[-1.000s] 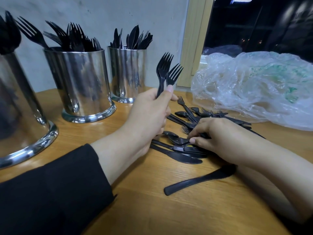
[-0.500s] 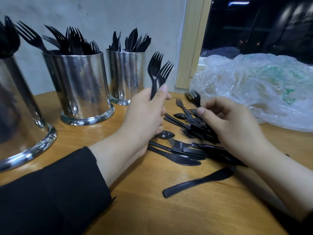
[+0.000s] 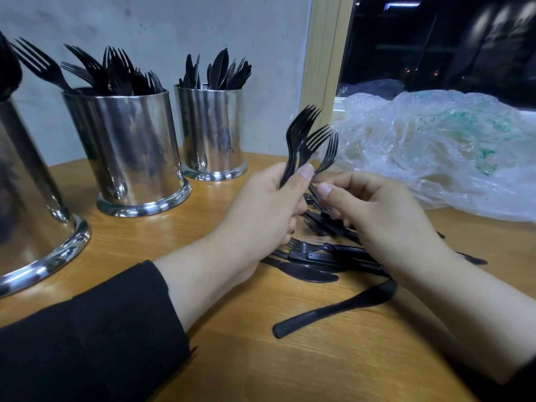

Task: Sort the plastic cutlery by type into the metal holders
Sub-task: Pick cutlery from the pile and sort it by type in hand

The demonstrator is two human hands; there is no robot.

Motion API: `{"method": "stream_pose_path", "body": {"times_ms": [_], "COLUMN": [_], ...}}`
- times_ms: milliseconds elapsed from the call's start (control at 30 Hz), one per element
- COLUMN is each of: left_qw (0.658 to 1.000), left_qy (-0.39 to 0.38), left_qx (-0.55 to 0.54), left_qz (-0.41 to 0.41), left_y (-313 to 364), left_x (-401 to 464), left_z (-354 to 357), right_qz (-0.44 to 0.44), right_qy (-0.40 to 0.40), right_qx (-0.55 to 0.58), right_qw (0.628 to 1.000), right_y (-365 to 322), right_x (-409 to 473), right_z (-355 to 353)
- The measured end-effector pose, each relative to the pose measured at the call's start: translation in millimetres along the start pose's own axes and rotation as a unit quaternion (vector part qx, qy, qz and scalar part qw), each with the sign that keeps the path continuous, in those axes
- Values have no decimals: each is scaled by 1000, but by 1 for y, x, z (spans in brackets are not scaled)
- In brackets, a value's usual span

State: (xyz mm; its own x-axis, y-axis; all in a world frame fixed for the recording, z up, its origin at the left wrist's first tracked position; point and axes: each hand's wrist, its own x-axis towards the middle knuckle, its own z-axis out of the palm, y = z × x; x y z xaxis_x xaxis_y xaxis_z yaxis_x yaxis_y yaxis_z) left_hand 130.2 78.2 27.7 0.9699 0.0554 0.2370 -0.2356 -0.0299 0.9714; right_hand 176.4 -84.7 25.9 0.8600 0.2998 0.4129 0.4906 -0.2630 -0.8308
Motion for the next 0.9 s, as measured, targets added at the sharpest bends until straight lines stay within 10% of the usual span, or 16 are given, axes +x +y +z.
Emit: {"method": "stream_pose_path", "body": {"times_ms": [200, 900], "left_qw": [998, 994], "left_qy": [45, 102], "left_qx": [-45, -34], "left_qz": [5, 17], "left_y": [5, 0], "left_x": [4, 7], "left_z": [-6, -10], "right_qz": [-37, 28], "right_qy": [-171, -241], "right_qx": [-328, -408], "right_qw": [928, 880], "right_y": [16, -3], "right_x": [0, 2], "right_z": [-2, -14]}}
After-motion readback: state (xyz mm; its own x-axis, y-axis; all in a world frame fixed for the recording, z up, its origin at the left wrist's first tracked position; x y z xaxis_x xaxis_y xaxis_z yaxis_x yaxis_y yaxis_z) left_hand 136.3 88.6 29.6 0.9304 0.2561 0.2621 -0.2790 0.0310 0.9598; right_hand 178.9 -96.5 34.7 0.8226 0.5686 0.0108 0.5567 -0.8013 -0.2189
